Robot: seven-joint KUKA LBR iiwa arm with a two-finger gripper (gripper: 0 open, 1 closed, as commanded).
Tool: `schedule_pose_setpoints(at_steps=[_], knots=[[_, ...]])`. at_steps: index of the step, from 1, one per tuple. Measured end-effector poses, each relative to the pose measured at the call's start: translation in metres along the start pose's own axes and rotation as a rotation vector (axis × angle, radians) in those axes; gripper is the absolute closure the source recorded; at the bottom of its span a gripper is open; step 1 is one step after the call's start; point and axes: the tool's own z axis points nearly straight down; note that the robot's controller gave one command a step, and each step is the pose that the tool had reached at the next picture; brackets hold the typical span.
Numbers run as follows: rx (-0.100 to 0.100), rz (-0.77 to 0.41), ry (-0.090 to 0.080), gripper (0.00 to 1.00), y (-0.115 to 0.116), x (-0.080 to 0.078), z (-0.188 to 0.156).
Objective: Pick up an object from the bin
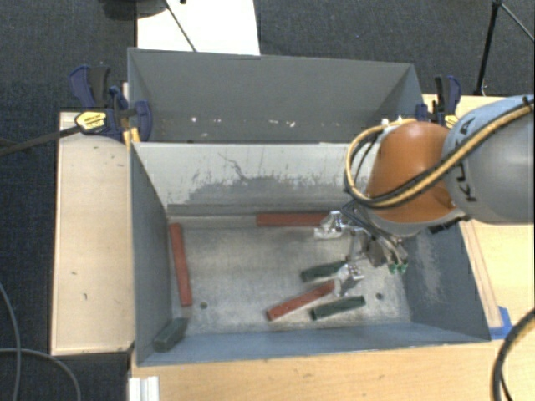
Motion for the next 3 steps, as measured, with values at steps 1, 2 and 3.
schedule_pose_setpoints(at_steps=[1, 2, 3], knots=[[0.004, -0.174, -0.012, 0.00, 0.031, 0.030, 0.025], [-0.004, 0.079, -0.004, 1.00, -0.006, -0.003, 0.031], [-0.004, 0.079, -0.004, 1.00, -0.006, -0.003, 0.031]])
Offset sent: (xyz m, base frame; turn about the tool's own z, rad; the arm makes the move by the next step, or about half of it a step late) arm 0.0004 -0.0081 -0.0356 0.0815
